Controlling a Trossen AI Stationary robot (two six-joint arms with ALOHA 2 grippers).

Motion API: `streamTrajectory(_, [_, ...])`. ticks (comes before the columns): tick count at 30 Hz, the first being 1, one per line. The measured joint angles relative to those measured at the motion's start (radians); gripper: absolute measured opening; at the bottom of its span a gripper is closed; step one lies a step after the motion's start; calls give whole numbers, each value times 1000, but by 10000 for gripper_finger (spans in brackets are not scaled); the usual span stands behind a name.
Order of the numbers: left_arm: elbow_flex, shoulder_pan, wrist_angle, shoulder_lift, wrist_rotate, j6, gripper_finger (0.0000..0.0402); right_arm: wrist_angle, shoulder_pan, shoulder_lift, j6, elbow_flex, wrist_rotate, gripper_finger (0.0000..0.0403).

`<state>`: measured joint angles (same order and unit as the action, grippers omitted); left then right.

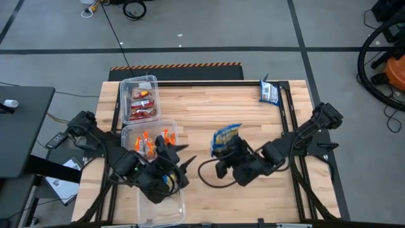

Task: Sort Maruchan noodles
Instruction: Put the blue noodle pack into the bottom transparent bin

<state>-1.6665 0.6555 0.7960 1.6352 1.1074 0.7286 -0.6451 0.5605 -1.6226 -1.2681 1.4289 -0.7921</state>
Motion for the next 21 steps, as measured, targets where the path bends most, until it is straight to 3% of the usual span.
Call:
streamTrajectory(4, [0, -40, -77, 0, 24, -147, 247, 121, -31, 0, 278, 43, -101, 13])
streamTrajectory(10, [0, -105, -321, -7, -146, -371, 254, 375, -60, 1, 682, 60, -115, 13])
streamTrajectory(17, [0, -155, -342, -99, -132, -348, 255, 391, -53, 1, 814, 60, -113, 13])
streamTrajectory(21, [0, -172, -364, -120, -182, -391, 261, 403, -52, 1, 857, 60, -140, 13])
